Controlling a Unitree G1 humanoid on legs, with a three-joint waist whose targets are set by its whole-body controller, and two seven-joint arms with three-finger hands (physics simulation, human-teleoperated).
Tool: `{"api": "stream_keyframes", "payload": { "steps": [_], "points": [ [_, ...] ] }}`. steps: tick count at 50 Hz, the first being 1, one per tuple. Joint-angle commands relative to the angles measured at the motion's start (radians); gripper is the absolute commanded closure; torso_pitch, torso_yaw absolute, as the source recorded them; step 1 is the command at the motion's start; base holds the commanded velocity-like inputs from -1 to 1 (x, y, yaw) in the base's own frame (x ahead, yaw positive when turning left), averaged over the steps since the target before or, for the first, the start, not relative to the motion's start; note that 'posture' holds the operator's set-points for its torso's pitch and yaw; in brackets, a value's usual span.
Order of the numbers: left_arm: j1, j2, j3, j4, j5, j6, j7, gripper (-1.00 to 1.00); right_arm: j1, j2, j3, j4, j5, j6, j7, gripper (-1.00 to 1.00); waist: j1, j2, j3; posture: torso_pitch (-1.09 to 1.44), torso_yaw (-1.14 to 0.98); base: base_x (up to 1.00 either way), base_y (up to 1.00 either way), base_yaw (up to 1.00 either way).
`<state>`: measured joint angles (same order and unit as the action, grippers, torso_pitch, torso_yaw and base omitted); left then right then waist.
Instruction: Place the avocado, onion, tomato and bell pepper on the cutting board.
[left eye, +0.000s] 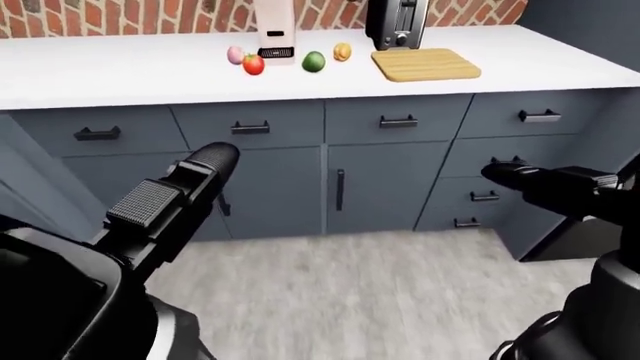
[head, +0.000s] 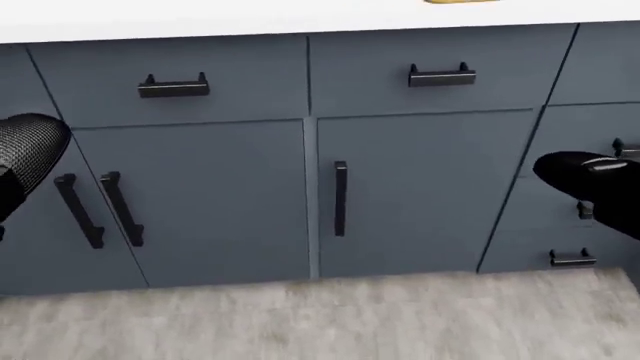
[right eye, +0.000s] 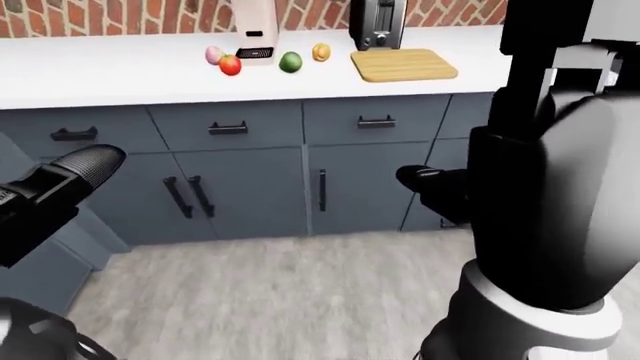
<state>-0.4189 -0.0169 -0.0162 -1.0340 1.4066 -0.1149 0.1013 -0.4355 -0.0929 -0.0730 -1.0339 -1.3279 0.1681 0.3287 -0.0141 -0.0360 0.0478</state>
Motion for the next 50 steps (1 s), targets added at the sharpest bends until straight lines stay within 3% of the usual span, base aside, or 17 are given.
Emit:
{"api": "stream_keyframes", "payload": {
  "steps": [1, 6, 9, 10, 11, 17, 21, 22, 25, 30, 32, 33, 34, 36, 37, 40, 50],
  "points": [
    [-0.021, 0.001, 0.008, -0.013, -0.003, 0.012, 0.0, -1.0, -0.025, -0.002, 0.01, -0.013, 0.0, -0.012, -0.01, -1.0, 0.006, -0.01, -0.018, 0.0, 0.0, 0.0, 0.23, 0.0],
    [-0.025, 0.0, 0.007, -0.013, -0.003, 0.016, -0.006, -1.0, -0.029, -0.002, 0.004, -0.013, 0.001, -0.016, -0.006, -1.0, 0.01, 0.044, -0.001, 0.0, 0.0, 0.0, 0.24, 0.0],
    [-0.022, 0.0, 0.006, -0.013, -0.003, 0.018, -0.005, -1.0, -0.03, -0.002, 0.003, -0.013, 0.001, -0.016, -0.007, -1.0, 0.007, 0.132, -0.018, 0.0, 0.0, 0.0, 0.23, 0.0],
    [-0.022, -0.001, 0.004, -0.013, -0.002, 0.017, -0.005, -1.0, -0.031, -0.002, 0.003, -0.013, 0.002, -0.015, -0.006, -1.0, 0.012, 0.09, -0.008, 0.0, 0.0, 0.0, 0.23, 0.0],
    [-0.017, 0.0, 0.002, -0.013, -0.001, 0.017, -0.003, -1.0, -0.031, -0.003, 0.003, -0.013, 0.005, -0.014, -0.006, -1.0, 0.008, 0.098, -0.006, 0.0, 0.0, 0.0, 0.23, 0.0],
    [-0.018, 0.001, 0.005, -0.013, -0.009, 0.02, -0.001, -1.0, -0.025, -0.007, 0.006, -0.013, 0.007, -0.012, -0.009, -1.0, 0.003, 0.045, -0.007, 0.0, 0.0, 0.0, 0.24, 0.0],
    [-0.01, -0.002, 0.001, -0.013, -0.003, 0.016, 0.004, -1.0, -0.019, -0.007, 0.007, -0.013, 0.011, -0.011, -0.013, -1.0, 0.004, -0.034, -0.021, 0.0, 0.0, 0.0, 0.24, 0.0],
    [-0.011, -0.002, 0.002, -0.013, -0.005, 0.016, 0.003, -1.0, -0.017, -0.006, 0.01, -0.013, 0.01, -0.014, -0.015, -1.0, -0.006, -0.009, -0.011, 0.0, 0.0, 0.0, 0.24, 0.0],
    [-0.007, -0.003, 0.0, -0.013, -0.002, 0.013, 0.006, -1.0, -0.019, -0.006, 0.007, -0.013, 0.013, -0.015, -0.013, -1.0, 0.003, -0.016, -0.017, 0.0, 0.0, 0.0, 0.24, 0.0],
    [-0.008, -0.006, 0.003, -0.013, -0.004, 0.011, 0.002, -1.0, -0.021, -0.004, 0.005, -0.013, 0.017, -0.012, -0.01, -1.0, 0.011, 0.031, -0.001, 0.0, 0.0, 0.0, 0.24, 0.0],
    [-0.01, -0.005, 0.004, -0.013, -0.003, 0.011, 0.001, -1.0, -0.018, -0.003, 0.005, -0.013, 0.019, -0.008, -0.011, -1.0, 0.006, 0.076, -0.008, 0.0, 0.0, 0.0, 0.23, 0.0],
    [-0.011, -0.004, 0.005, -0.013, -0.003, 0.011, 0.001, -1.0, -0.021, -0.004, 0.005, -0.013, 0.018, -0.006, -0.008, -1.0, 0.005, 0.121, -0.023, 0.0, 0.0, 0.0, 0.23, 0.0],
    [-0.012, -0.005, 0.004, -0.013, -0.004, 0.011, -0.001, -1.0, -0.021, -0.005, 0.006, -0.013, 0.017, -0.009, -0.008, -1.0, 0.007, 0.114, -0.025, 0.0, 0.0, 0.0, 0.07, 0.0],
    [-0.011, -0.005, 0.004, -0.013, -0.002, 0.01, 0.001, -1.0, -0.013, -0.006, 0.004, -0.013, 0.02, -0.015, -0.016, -1.0, 0.009, 0.101, 0.016, 0.0, 0.0, 0.02, 0.03, 0.0],
    [-0.011, -0.005, 0.004, -0.013, -0.003, 0.011, 0.0, -1.0, -0.014, -0.006, 0.004, -0.013, 0.018, -0.015, -0.013, -1.0, 0.009, 0.1, -0.01, 0.0, 0.0, 0.14, 0.0, 0.0],
    [-0.012, -0.004, 0.004, -0.013, -0.004, 0.012, 0.0, -1.0, -0.016, -0.004, 0.004, -0.013, 0.016, -0.019, -0.014, -1.0, 0.01, 0.079, 0.018, 0.0, 0.0, 0.3, 0.0, 0.0],
    [-0.004, -0.005, -0.003, -0.013, 0.0, 0.011, 0.005, -1.0, -0.003, -0.002, -0.005, -0.013, 0.028, -0.043, -0.023, -1.0, 0.037, 0.008, 0.028, 0.0, 0.0, 0.53, 0.0, 0.0]
  ]
}}
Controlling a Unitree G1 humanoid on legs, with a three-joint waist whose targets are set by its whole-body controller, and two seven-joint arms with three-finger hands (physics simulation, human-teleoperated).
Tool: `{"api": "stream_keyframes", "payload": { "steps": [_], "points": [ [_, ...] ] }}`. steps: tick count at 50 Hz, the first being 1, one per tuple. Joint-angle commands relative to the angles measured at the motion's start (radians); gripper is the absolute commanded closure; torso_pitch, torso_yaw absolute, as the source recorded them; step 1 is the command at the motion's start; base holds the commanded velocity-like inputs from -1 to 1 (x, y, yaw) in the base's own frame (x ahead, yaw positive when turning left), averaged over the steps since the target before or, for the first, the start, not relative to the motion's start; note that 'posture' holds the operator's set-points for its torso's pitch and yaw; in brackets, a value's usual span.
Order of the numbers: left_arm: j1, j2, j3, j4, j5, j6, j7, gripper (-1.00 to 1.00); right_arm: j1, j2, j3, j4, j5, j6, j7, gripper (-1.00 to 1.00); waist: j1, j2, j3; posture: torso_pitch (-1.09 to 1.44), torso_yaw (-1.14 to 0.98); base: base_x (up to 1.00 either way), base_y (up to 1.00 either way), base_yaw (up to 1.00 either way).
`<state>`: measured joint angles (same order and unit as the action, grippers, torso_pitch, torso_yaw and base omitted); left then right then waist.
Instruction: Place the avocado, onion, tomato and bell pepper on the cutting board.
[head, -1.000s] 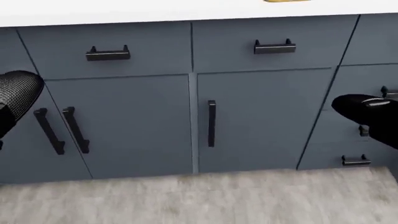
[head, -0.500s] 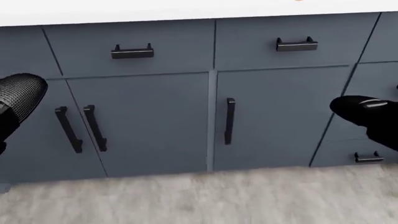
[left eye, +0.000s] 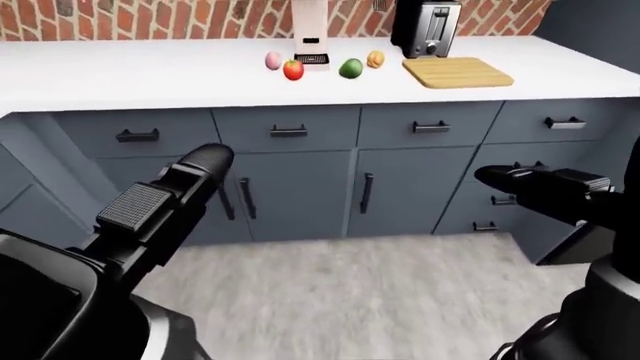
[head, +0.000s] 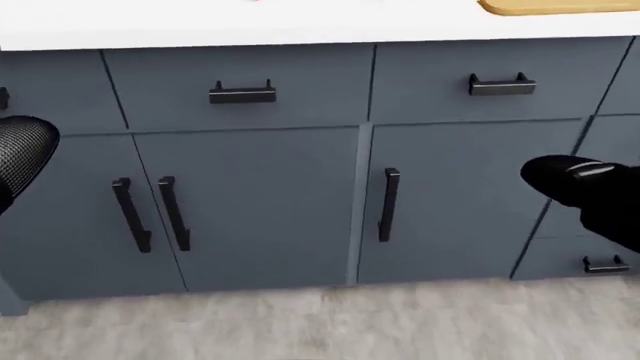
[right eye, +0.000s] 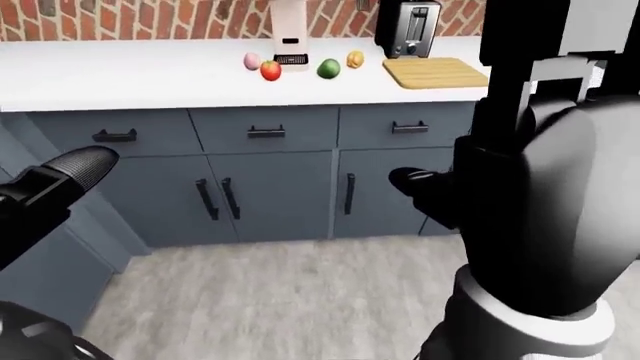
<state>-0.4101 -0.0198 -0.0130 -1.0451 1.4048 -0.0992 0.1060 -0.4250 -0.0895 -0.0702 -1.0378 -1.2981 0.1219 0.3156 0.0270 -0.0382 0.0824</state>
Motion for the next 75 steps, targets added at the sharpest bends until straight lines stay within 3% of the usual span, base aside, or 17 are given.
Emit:
{"api": "stream_keyframes", "payload": {
  "steps": [1, 3, 16, 19, 21, 26, 31, 33, 41, 45, 46, 54, 59, 69, 73, 74, 75],
  "points": [
    [-0.012, -0.001, -0.006, -0.002, 0.002, -0.005, 0.001, -1.0, -0.015, -0.006, -0.007, -0.009, -0.003, 0.004, -0.008, -1.0, 0.0, -0.003, -0.007, 0.0, 0.0, 0.66, 0.0, 0.0],
    [-0.014, -0.002, -0.005, -0.002, 0.002, -0.006, 0.001, -1.0, -0.015, -0.005, -0.007, -0.009, -0.004, 0.003, -0.009, -1.0, 0.0, -0.064, -0.028, 0.0, 0.0, 0.66, 0.0, 0.0],
    [-0.012, -0.004, 0.0, -0.002, -0.003, -0.012, -0.002, -1.0, -0.009, -0.012, -0.004, -0.009, -0.007, 0.011, -0.013, -1.0, -0.024, 0.078, -0.053, 0.0, 0.0, 0.66, 0.0, 0.0],
    [-0.01, -0.003, 0.002, -0.002, -0.006, -0.012, -0.002, -1.0, -0.006, -0.011, 0.001, -0.009, -0.007, 0.014, -0.014, -1.0, -0.021, 0.093, 0.007, 0.0, 0.0, 0.66, 0.0, 0.0],
    [-0.007, -0.002, 0.0, -0.002, -0.004, -0.012, 0.0, -1.0, -0.011, -0.01, 0.001, -0.009, -0.005, 0.017, -0.012, -1.0, -0.011, 0.097, -0.021, 0.0, 0.0, 0.67, 0.02, 0.0],
    [-0.008, -0.002, -0.002, -0.002, -0.003, -0.012, 0.0, -1.0, -0.012, -0.012, 0.0, -0.009, -0.004, 0.024, -0.008, -1.0, -0.003, 0.076, -0.031, 0.0, 0.0, 0.47, 0.02, 0.0],
    [-0.011, -0.006, -0.006, -0.002, -0.001, -0.011, -0.004, -1.0, -0.017, -0.013, -0.004, -0.009, -0.003, 0.024, -0.005, -1.0, -0.007, -0.022, -0.085, 0.0, 0.0, 0.22, 0.01, 0.0],
    [-0.009, -0.007, -0.009, -0.002, 0.002, -0.011, -0.003, -1.0, -0.013, -0.013, -0.002, -0.009, -0.003, 0.023, -0.009, -1.0, -0.019, -0.013, -0.024, 0.0, 0.0, 0.23, 0.01, 0.0],
    [-0.008, -0.007, -0.002, -0.002, -0.003, -0.016, -0.001, -1.0, -0.01, -0.016, -0.003, -0.009, -0.006, 0.024, -0.01, -1.0, -0.032, 0.039, -0.027, 0.0, 0.0, 0.22, 0.01, 0.0],
    [-0.007, -0.006, 0.0, -0.002, -0.004, -0.017, 0.001, -1.0, -0.015, -0.015, -0.005, -0.009, -0.009, 0.025, -0.009, -1.0, -0.04, 0.135, -0.059, 0.0, 0.0, 0.22, 0.01, 0.0],
    [-0.007, -0.005, 0.0, -0.002, -0.004, -0.016, 0.001, -1.0, -0.01, -0.015, -0.003, -0.009, -0.008, 0.023, -0.013, -1.0, -0.032, 0.097, -0.057, 0.0, 0.0, 0.22, 0.01, 0.0],
    [-0.002, -0.007, -0.004, -0.002, 0.0, -0.019, 0.006, -1.0, -0.011, -0.015, -0.007, -0.009, -0.007, 0.016, -0.015, -1.0, -0.019, 0.068, -0.049, 0.0, 0.0, 0.24, 0.0, 0.0],
    [-0.007, -0.007, -0.004, -0.002, 0.001, -0.018, 0.001, -1.0, -0.013, -0.013, -0.011, -0.009, -0.004, 0.011, -0.012, -1.0, -0.006, -0.034, -0.053, 0.0, 0.0, 0.35, 0.0, 0.0],
    [-0.009, -0.011, -0.007, -0.002, 0.002, -0.019, -0.001, -1.0, -0.004, -0.014, -0.006, -0.009, -0.003, 0.013, -0.011, -1.0, -0.029, 0.03, -0.021, 0.0, 0.0, 0.35, 0.0, 0.0],
    [-0.01, -0.011, -0.003, -0.002, 0.001, -0.022, -0.001, -1.0, -0.007, -0.014, -0.005, -0.009, -0.003, 0.013, -0.011, -1.0, -0.036, 0.133, -0.056, 0.0, 0.0, 0.35, 0.0, 0.0],
    [-0.008, -0.01, -0.003, -0.002, 0.001, -0.023, 0.001, -1.0, -0.003, -0.014, -0.004, -0.009, -0.001, 0.014, -0.014, -1.0, -0.027, 0.088, -0.038, 0.0, 0.0, 0.36, 0.0, 0.0],
    [-0.006, -0.009, -0.001, -0.002, -0.001, -0.022, 0.001, -1.0, -0.002, -0.015, -0.003, -0.008, -0.002, 0.014, -0.013, -1.0, -0.032, 0.111, -0.028, 0.0, 0.0, 0.35, 0.0, 0.0]
  ]
}}
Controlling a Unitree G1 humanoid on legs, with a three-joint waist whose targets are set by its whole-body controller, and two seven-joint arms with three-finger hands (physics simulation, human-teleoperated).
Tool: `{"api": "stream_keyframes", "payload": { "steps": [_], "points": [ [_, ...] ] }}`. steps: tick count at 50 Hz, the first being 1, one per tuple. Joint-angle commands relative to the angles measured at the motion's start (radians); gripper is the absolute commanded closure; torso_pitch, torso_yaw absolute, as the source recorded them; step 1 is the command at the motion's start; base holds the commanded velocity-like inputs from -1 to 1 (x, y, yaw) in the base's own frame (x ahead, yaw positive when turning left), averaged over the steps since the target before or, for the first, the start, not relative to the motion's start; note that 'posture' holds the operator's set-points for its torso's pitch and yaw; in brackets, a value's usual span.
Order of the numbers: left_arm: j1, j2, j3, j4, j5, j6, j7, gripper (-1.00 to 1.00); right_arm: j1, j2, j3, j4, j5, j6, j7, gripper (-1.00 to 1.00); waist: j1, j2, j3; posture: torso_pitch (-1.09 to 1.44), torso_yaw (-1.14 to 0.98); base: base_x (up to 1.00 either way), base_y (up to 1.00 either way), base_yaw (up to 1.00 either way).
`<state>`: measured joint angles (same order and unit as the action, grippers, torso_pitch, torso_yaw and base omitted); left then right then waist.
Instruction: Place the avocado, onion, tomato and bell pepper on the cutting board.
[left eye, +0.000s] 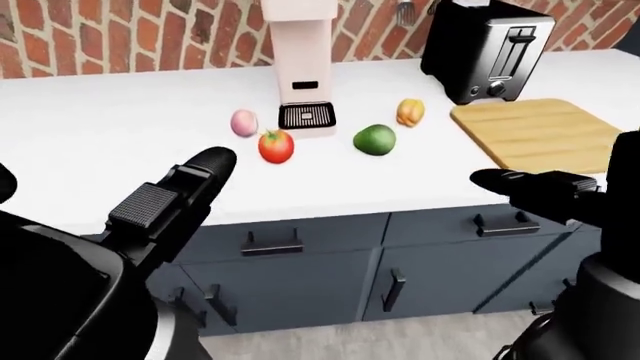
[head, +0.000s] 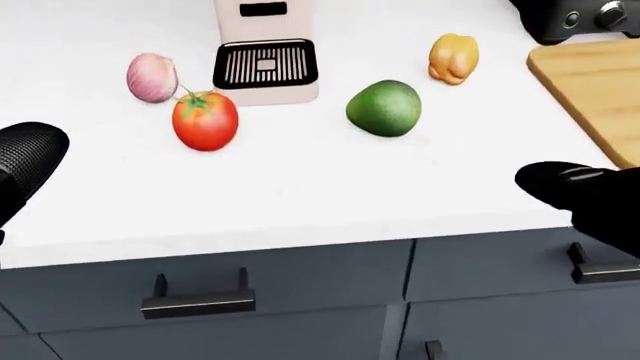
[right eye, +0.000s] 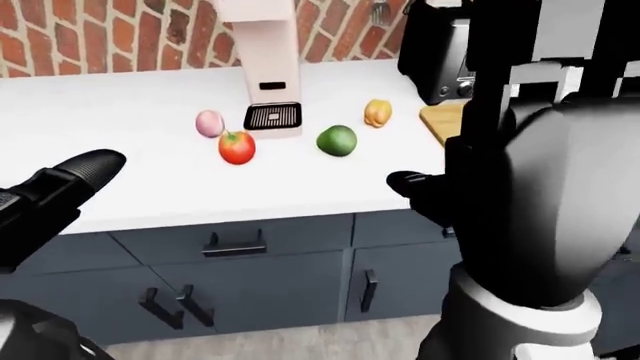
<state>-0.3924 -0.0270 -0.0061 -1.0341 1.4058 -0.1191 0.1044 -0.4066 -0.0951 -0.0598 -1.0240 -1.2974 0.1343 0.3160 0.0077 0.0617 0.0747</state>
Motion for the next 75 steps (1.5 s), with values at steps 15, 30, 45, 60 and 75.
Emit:
{"api": "stream_keyframes", "payload": {
  "steps": [15, 30, 45, 60, 75],
  "points": [
    [-0.022, 0.001, -0.014, -0.013, 0.001, 0.0, 0.002, -1.0, 0.003, -0.006, -0.009, -0.005, 0.033, 0.003, -0.009, -1.0, 0.007, -0.129, -0.025, 0.0, 0.0, 0.27, 0.0, 0.0],
    [-0.023, -0.005, -0.013, -0.013, 0.001, -0.005, -0.001, -1.0, -0.03, -0.002, -0.001, -0.002, 0.053, 0.064, 0.051, -1.0, -0.017, -0.068, -0.05, 0.0, 0.0, 0.0, 0.0, 0.0],
    [-0.023, 0.0, -0.011, -0.013, -0.001, -0.001, 0.0, -1.0, -0.029, -0.003, 0.001, -0.001, 0.058, 0.06, 0.057, -1.0, -0.021, -0.069, -0.044, 0.0, 0.0, 0.0, 0.0, 0.0],
    [-0.074, 0.042, 0.04, -0.013, -0.049, 0.053, -0.037, -1.0, -0.075, -0.021, -0.018, 0.03, 0.053, 0.107, 0.102, -1.0, -0.03, -0.059, -0.037, 0.0, 0.0, 0.0, 0.0, 0.0],
    [-0.087, 0.06, 0.065, -0.013, -0.074, 0.079, -0.044, -1.0, -0.549, -0.336, -0.083, 0.674, 0.471, 0.107, 0.257, -1.0, -0.029, -0.065, -0.042, 0.0, 0.0, 0.0, 0.0, 0.0]
  ]
}}
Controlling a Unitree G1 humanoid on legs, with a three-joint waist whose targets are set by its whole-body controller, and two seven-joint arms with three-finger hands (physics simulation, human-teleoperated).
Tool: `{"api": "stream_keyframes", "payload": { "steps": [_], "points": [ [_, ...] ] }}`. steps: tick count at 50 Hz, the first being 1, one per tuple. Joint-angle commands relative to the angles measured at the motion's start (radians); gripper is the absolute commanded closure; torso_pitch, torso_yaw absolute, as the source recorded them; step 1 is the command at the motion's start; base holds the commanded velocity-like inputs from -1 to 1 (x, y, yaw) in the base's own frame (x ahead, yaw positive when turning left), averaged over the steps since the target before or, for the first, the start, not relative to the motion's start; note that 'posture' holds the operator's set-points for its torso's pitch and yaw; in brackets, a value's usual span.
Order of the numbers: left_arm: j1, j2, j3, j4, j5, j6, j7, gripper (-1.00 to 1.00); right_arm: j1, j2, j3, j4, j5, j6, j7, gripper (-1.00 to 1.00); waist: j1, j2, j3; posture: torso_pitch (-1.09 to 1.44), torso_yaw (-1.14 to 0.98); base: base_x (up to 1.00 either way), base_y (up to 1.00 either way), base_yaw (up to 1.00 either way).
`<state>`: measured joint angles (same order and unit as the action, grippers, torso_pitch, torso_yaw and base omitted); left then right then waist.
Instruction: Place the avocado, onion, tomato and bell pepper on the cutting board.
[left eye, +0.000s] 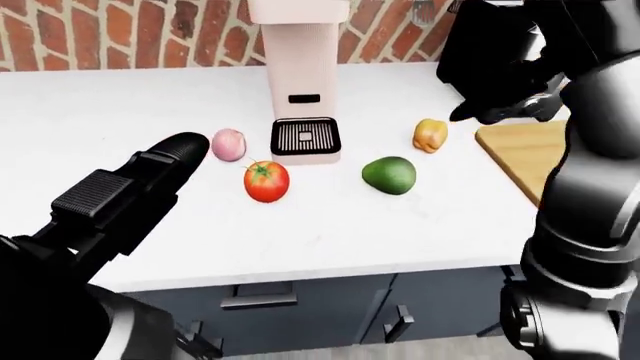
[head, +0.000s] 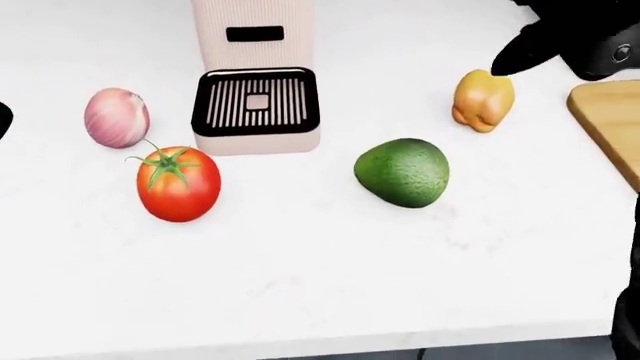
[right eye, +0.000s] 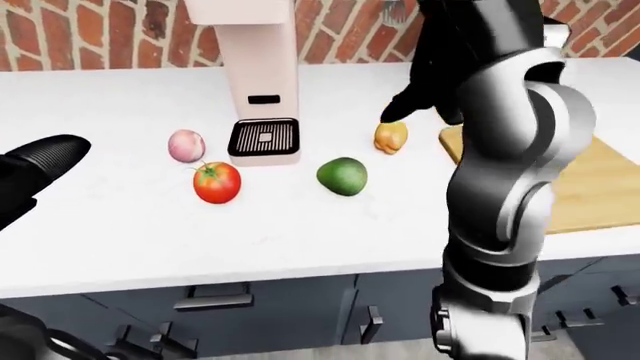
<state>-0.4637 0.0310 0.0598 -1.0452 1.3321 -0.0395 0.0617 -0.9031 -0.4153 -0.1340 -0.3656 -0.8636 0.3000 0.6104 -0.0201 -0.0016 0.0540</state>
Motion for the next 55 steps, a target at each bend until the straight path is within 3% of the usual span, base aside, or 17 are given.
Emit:
{"api": "stream_keyframes", "payload": {
  "steps": [1, 12, 19, 23, 26, 31, 42, 55],
  "points": [
    [-0.018, 0.002, 0.0, -0.002, -0.002, -0.002, -0.002, -1.0, -0.068, -0.02, -0.003, 0.06, 0.042, -0.086, -0.053, -1.0, 0.001, -0.003, -0.021, 0.0, 0.0, 0.0, 0.0, 0.0],
    [-0.012, 0.0, -0.004, -0.002, 0.0, -0.005, 0.001, -1.0, -0.205, -0.123, 0.003, 0.656, 0.099, -0.335, -0.047, -1.0, 0.018, -0.023, -0.031, 0.0, 0.0, 0.0, 0.0, 0.0],
    [-0.012, -0.003, -0.014, -0.002, 0.003, -0.003, -0.001, -1.0, -0.214, -0.147, 0.001, 0.788, 0.111, -0.353, 0.043, -1.0, 0.022, -0.024, -0.034, 0.0, 0.0, 0.0, 0.0, 0.0],
    [-0.009, -0.006, -0.017, -0.002, 0.002, -0.004, -0.003, -1.0, -0.264, -0.143, -0.011, 0.888, 0.178, -0.325, 0.038, -1.0, 0.02, -0.02, -0.037, 0.0, 0.0, 0.0, 0.0, 0.0],
    [-0.007, -0.009, -0.022, -0.002, 0.004, -0.006, -0.004, -1.0, -0.24, -0.137, -0.001, 0.89, 0.221, -0.31, 0.103, -1.0, 0.021, -0.018, -0.036, 0.0, 0.0, 0.0, 0.0, 0.0],
    [-0.001, -0.01, -0.025, -0.002, 0.004, -0.009, 0.0, -1.0, -0.175, -0.122, 0.034, 0.908, 0.19, -0.294, 0.238, -1.0, 0.018, -0.021, -0.036, 0.0, 0.0, 0.0, 0.0, 0.0],
    [-0.005, -0.018, -0.023, -0.002, -0.001, -0.009, 0.0, -1.0, -0.243, -0.121, 0.054, 1.141, 0.106, -0.409, 0.209, -1.0, 0.017, -0.015, -0.033, 0.0, 0.0, 0.0, 0.0, 0.0],
    [-0.013, -0.026, -0.023, -0.002, -0.006, -0.009, -0.012, -1.0, -0.407, -0.109, 0.099, 1.527, 0.002, -0.516, 0.072, -1.0, 0.014, -0.016, -0.033, 0.0, 0.0, 0.0, 0.0, 0.0]
  ]
}}
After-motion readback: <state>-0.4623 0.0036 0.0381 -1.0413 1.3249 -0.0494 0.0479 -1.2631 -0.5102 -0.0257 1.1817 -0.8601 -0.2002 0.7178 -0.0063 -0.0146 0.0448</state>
